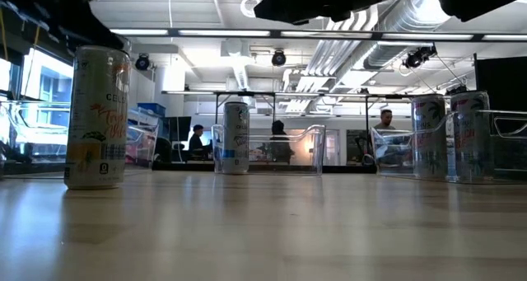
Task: Sort soda cans
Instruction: Put the white/yellow soda can into the left transparent bin
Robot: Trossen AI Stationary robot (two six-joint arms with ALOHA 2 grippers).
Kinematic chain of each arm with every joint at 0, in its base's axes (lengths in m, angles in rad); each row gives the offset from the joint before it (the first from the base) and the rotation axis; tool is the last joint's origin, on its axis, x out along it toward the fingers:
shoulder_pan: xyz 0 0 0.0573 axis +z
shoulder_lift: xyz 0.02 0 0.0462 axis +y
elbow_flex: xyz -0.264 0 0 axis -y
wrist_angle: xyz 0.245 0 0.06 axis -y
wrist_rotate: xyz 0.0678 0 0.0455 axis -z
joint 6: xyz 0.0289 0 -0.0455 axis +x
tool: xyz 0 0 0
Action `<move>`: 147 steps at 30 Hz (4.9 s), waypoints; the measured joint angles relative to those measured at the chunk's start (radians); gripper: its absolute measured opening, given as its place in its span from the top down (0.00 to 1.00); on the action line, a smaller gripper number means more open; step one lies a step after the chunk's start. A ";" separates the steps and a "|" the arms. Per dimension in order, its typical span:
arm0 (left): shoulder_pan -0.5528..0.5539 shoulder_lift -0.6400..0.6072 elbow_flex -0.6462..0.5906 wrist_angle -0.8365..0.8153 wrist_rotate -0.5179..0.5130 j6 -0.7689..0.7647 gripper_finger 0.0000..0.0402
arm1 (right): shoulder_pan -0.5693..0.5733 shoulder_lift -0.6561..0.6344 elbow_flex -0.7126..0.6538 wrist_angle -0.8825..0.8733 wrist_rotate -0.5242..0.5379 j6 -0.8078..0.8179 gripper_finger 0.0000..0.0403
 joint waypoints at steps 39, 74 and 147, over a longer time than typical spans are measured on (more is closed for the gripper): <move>0.259 0.142 -0.376 0.694 0.430 0.170 0.38 | -0.022 0.000 0.000 0.003 -0.087 0.045 0.20; -0.013 0.351 0.214 0.104 0.107 0.153 0.15 | -0.058 0.000 0.002 -0.100 -0.439 0.123 0.20; -0.856 1.097 0.453 -0.734 -0.398 -1.355 0.19 | -0.303 0.329 0.612 -0.907 -0.984 0.524 0.20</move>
